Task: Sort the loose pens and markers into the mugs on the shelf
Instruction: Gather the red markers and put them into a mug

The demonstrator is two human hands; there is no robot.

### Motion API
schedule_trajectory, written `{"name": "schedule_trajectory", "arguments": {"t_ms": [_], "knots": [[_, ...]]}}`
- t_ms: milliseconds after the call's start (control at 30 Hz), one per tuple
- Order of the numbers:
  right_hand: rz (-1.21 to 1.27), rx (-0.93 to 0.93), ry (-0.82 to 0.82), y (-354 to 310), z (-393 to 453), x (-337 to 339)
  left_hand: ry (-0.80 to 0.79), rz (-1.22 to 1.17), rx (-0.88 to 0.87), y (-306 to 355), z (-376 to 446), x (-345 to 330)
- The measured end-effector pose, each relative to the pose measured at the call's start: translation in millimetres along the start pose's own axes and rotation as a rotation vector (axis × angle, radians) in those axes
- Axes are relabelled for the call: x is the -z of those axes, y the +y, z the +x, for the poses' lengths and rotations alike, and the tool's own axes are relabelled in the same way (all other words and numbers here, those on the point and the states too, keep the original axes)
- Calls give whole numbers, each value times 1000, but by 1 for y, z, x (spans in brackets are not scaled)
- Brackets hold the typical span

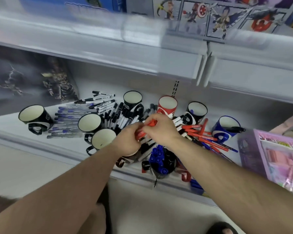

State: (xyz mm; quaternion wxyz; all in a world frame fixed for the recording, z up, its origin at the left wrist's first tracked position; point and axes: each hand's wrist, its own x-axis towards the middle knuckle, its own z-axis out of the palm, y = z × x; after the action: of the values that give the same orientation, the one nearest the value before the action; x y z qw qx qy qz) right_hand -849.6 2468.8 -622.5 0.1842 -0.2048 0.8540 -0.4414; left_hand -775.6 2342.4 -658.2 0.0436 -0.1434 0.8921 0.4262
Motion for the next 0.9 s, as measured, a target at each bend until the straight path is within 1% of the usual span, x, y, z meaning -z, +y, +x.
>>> {"name": "schedule_trajectory", "arguments": {"t_ms": [133,233,300,367,433,500,567,633,667,733,800,833,867,900], "knots": [[-64,-11,-97,8,4,-22,85,-67,151,-17,-11,14],[-154,-34,-169,16,10,-42,139,-26,255,-23,-15,15],[-231,-57,-207,21,14,-56,158,-14,288,-26,-13,12],[-325,-43,-299,23,16,-67,189,-85,266,-24,-7,7],[-433,-24,-384,25,17,-73,212,-159,208,-15,1,2],[-447,-95,-415,27,21,-73,221,-171,153,0,8,0],[-461,-108,-401,29,26,-68,245,-167,109,12,15,-2],[-510,-20,-365,28,27,-52,269,-201,84,22,21,-6],[-500,27,-321,28,23,-39,270,-219,67,27,25,-8],[-404,61,-149,36,14,-6,247,-224,17,37,30,-14],[-320,15,66,58,6,34,186,-199,-26,45,32,-24],[-335,-20,142,75,6,53,148,-185,-34,48,33,-29],[-387,-67,186,93,6,72,112,-172,-35,50,34,-34],[-459,-123,182,112,7,88,80,-162,-35,51,34,-40]]}}
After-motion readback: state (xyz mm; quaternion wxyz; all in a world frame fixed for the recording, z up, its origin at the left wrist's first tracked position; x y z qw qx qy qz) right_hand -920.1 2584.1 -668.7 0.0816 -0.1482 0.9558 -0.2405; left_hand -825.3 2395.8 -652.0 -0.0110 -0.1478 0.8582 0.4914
